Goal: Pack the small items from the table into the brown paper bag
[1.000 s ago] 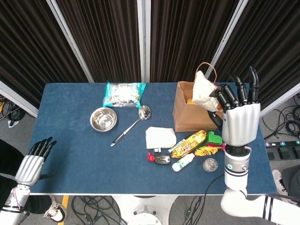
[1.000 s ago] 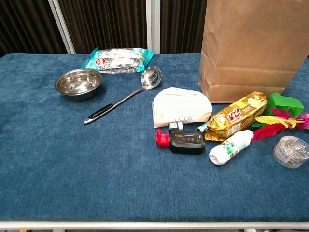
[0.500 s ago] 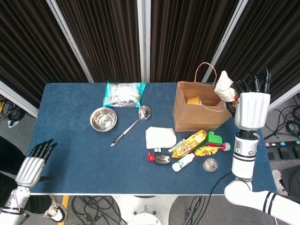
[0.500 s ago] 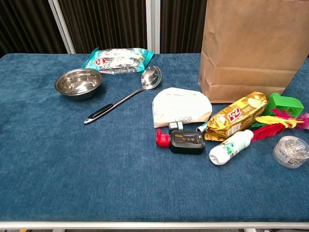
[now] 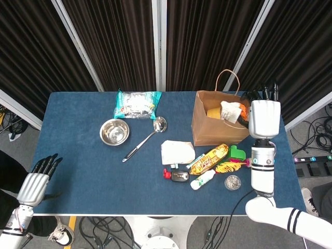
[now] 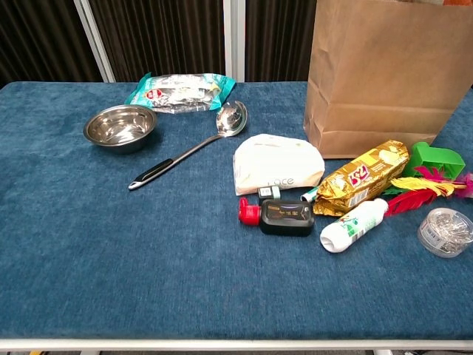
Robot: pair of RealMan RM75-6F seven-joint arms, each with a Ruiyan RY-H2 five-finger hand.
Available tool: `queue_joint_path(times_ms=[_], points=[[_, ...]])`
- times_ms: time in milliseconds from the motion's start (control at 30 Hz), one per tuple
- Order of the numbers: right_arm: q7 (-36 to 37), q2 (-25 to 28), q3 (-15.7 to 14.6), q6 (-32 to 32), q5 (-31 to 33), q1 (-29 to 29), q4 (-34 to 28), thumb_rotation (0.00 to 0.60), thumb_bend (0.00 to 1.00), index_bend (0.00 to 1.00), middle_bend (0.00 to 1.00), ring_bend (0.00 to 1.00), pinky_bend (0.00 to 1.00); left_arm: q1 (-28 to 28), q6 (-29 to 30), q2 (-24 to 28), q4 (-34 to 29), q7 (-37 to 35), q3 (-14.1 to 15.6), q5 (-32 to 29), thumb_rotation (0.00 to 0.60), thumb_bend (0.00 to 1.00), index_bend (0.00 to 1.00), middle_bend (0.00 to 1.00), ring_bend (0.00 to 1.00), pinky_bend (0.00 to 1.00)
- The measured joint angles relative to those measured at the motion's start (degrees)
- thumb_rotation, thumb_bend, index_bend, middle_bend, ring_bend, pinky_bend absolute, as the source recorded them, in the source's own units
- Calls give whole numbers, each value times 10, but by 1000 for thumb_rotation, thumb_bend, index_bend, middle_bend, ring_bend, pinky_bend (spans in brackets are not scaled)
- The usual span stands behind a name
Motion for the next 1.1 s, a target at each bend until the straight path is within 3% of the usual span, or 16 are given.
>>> queue_joint_path(times_ms=[100, 400, 700, 800, 900, 1033, 1100], points=[[5, 6, -3, -1, 4, 2, -7, 600, 0, 248, 248, 34, 0, 2, 0, 0, 1, -2, 0, -2, 600, 115, 80, 88, 0, 116], [42, 13, -5, 29, -32, 2, -24, 600, 0, 242, 244, 33, 0, 3, 7, 2, -3, -1, -1, 0, 600, 115, 81, 88, 0, 116], [92, 39, -13, 106, -186, -14, -111, 600, 0, 247, 287, 48, 0, 5, 12, 6, -13, 6, -3, 1, 600, 114, 80, 88, 0, 116], [105, 53, -43, 117, -256, -27, -147, 600, 0, 301, 303, 75, 7, 5, 14, 8, -18, 8, -3, 2, 600, 114, 81, 88, 0, 116], [118, 73, -102, 112, -298, -49, -167, 600, 0, 389, 359, 134, 65, 6, 17, 8, -24, 12, -1, 5, 600, 115, 81, 88, 0, 116], [130, 115, -204, 73, -307, -90, -172, 600, 0, 425, 390, 169, 106, 5, 17, 11, -31, 18, 0, 9, 600, 115, 81, 88, 0, 116], [135, 133, -238, 44, -290, -107, -171, 600, 0, 426, 391, 169, 114, 4, 18, 12, -36, 20, -1, 10, 600, 115, 81, 88, 0, 116]])
